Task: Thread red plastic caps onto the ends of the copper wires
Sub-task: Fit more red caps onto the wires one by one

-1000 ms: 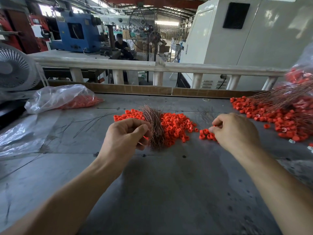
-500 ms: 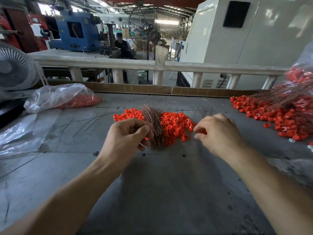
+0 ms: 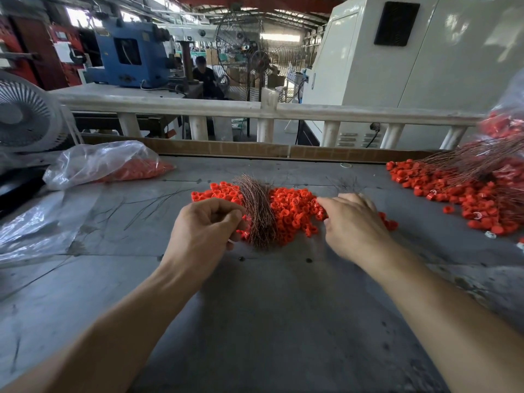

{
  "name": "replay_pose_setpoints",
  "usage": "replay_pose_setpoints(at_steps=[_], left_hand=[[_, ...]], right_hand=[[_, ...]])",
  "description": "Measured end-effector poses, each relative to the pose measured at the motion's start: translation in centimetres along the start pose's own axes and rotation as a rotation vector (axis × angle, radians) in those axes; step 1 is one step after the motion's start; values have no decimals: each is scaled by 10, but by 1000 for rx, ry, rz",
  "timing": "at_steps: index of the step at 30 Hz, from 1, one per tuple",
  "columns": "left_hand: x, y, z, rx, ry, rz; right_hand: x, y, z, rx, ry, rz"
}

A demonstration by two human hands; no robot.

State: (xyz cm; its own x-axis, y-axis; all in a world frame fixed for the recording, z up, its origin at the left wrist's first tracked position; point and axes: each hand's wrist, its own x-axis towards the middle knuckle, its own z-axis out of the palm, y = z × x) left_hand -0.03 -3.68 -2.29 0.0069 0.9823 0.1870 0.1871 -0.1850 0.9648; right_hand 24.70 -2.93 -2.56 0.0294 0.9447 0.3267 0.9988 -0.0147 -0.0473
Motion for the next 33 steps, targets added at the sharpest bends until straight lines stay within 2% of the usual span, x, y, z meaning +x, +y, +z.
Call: replay_pose_setpoints(at_steps=[3, 8, 12, 14, 17, 21, 28, 33], left_hand=[[6, -3, -5, 35, 56, 2], [15, -7, -10, 82, 115, 14], [18, -12, -14, 141, 130, 4], [20, -14, -15, 216, 127, 1], [20, -14, -17, 398, 133, 21], [17, -13, -19, 599, 132, 45], [17, -15, -21, 750, 98, 82], [15, -12, -13, 713, 71, 187]], right_hand=[[0, -2, 1, 37, 5, -35], [-8, -11, -6, 266, -2, -116], [-7, -8, -11, 295, 57, -91], [-7, -3, -15, 276, 97, -13], [-9, 3, -14, 216, 38, 66], [-11, -3, -9, 249, -34, 7], [-13, -9, -12, 388, 80, -44], [-19, -22, -16, 457, 139, -120]])
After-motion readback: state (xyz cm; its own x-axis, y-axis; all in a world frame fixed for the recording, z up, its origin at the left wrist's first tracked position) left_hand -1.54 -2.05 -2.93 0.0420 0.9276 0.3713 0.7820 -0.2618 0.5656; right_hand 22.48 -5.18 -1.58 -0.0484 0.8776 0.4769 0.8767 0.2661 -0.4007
